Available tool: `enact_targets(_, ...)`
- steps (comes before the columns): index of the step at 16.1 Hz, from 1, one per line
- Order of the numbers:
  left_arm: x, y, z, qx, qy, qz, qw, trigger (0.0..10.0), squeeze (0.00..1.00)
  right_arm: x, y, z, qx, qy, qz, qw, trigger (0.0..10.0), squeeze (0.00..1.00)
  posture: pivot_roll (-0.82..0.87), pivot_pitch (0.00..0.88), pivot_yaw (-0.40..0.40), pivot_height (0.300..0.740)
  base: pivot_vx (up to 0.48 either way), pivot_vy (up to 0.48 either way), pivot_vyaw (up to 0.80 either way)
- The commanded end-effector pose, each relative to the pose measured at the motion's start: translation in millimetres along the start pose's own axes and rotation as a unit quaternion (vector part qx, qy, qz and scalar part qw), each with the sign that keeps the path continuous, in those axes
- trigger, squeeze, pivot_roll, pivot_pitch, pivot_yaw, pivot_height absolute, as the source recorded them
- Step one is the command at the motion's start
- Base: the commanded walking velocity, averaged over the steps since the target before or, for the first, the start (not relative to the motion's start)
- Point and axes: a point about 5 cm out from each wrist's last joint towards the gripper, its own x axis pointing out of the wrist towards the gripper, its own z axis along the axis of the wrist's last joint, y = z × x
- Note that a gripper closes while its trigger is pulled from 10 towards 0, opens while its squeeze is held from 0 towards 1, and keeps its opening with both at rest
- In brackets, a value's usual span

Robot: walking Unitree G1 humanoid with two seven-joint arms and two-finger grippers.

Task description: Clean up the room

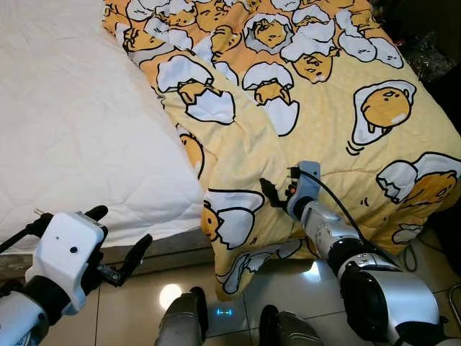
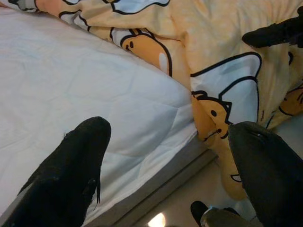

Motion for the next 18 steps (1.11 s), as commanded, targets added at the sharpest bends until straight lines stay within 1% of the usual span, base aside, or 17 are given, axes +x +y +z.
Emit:
enact_targets(1, -3.8, -2.8, 2, 0.005, 0.003, -0.007, 1.0, 10.0, 0.0, -2.9, -2.6, -18, 0.005, 0.034, -0.01, 0.999, 3.5, 0.0, 0.34, 0.255, 0.002, 0.74, 0.0, 0.0, 0.0)
enact_targets(2, -4.1, -2.8, 2, 0.004, 0.004, -0.008, 1.0, 10.0, 0.0, -2.9, -2.7, -18, 0.005, 0.035, -0.012, 0.999, 0.0, 0.0, 0.34, 0.257, 0.002, 0.74, 0.0, 0.0, 0.0)
enact_targets(4, -3.4, -2.7, 2, 0.003, 0.007, -0.009, 1.0, 10.0, 0.0, -2.6, -2.7, -17, 0.008, 0.037, -0.016, 0.999, 0.0, 0.0, 0.34, 0.258, -0.001, 0.74, 0.0, 0.0, 0.0)
enact_targets(6, -2.5, -2.7, 1, 0.002, 0.008, -0.008, 1.0, 10.0, 0.0, -0.8, 2.4, -14, 0.021, 0.026, -0.002, 0.999, 0.0, 0.0, 0.34, 0.251, -0.003, 0.74, 0.0, 0.0, 0.0)
enact_targets(9, -0.8, -2.0, 1, 0.0, 0.006, -0.004, 1.0, 10.0, 0.0, 0.3, 7.1, -15, 0.01, 0.031, 0.008, 0.999, 0.0, 0.0, 0.34, 0.242, -0.008, 0.74, 0.0, 0.0, 0.0)
enact_targets(14, 1.0, -1.7, 0, 0.0, 0.006, -0.004, 1.0, 10.0, 0.0, 1.2, 9.2, -13, 0.013, 0.028, 0.011, 0.999, 0.0, 0.0, 0.34, 0.218, -0.008, 0.74, 0.0, 0.0, 0.0)
enact_targets(17, 7.7, 0.0, -3, -0.001, 0.006, -0.002, 1.0, 10.0, 0.0, 2.4, 14.2, -12, 0.008, 0.025, 0.023, 0.999, 0.0, 0.0, 0.33, 0.193, -0.018, 0.74, 0.0, 0.0, 0.0)
enact_targets(18, 13.1, 2.1, -6, -0.004, 0.005, 0.004, 1.0, 10.0, 0.0, 3.3, 17.3, -11, 0.002, 0.024, 0.03, 0.999, 0.0, 0.0, 0.32, 0.172, -0.031, 0.74, 0.0, 0.0, 0.0)
